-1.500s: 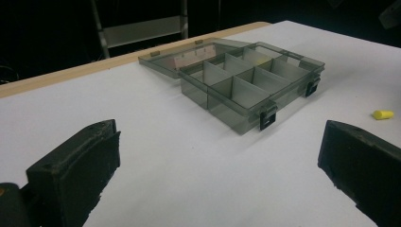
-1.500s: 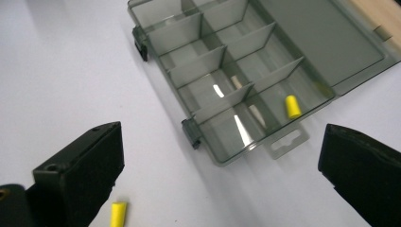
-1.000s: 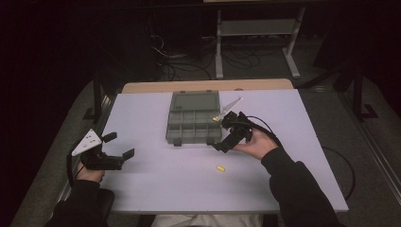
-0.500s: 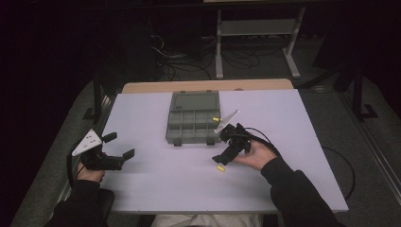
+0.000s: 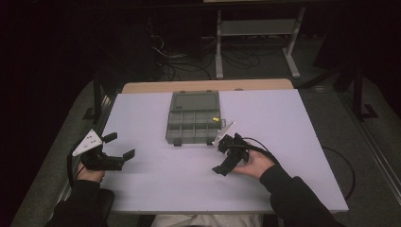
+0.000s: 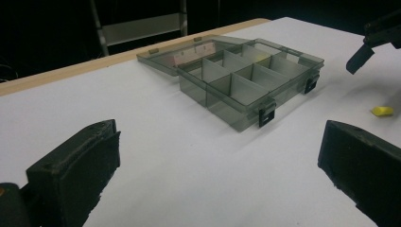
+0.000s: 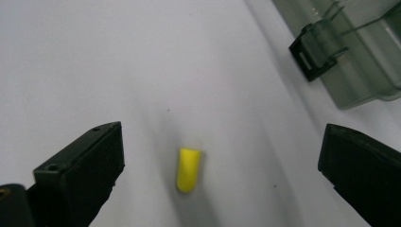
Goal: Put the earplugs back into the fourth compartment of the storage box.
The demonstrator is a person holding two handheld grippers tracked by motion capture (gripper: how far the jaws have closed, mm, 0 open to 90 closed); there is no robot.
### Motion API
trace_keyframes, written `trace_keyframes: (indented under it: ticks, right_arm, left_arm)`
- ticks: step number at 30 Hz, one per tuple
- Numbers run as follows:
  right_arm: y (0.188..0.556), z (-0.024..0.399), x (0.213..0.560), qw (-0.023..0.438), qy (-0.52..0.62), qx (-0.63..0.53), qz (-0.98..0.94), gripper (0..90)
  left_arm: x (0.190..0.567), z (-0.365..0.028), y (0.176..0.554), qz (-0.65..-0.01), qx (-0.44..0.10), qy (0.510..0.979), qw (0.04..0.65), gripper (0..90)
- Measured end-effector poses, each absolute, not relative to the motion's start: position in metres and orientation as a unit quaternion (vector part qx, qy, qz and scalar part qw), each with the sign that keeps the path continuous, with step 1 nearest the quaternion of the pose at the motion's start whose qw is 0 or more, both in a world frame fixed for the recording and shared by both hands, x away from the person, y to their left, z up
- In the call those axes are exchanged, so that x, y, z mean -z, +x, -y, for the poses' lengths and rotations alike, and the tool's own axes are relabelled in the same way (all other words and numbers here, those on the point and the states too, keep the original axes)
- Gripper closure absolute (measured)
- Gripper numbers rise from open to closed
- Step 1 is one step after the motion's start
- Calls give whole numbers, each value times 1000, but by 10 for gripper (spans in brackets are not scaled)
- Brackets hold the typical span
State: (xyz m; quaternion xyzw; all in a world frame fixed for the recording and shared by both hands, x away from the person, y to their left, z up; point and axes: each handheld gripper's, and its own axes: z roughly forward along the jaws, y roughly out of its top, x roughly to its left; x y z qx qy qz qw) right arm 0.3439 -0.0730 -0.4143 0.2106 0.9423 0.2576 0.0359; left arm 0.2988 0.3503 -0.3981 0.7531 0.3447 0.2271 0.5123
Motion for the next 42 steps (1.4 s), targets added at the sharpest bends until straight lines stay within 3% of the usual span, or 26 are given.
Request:
trace_keyframes:
  ticks: [4, 13, 25, 40, 42]
  right_arm:
    - [338, 72, 416, 40, 205, -250, -946, 15]
    - [330, 73, 417, 30, 190, -247, -950, 150]
    - [328, 71, 423, 27, 188, -230, -955, 479]
    - [331, 70, 425, 29, 194, -221, -955, 777]
    - [331, 70, 425, 27, 196, -221, -955, 783]
  left_arm:
    - [398, -350, 299, -343, -227, 754, 512, 0]
    - [398, -350, 299, -344, -223, 755, 512, 0]
    - [399, -350, 299, -343, -224, 756, 510, 0]
    - [398, -350, 299, -344, -227, 755, 509, 0]
    - [398, -350, 299, -344, -227, 755, 509, 0]
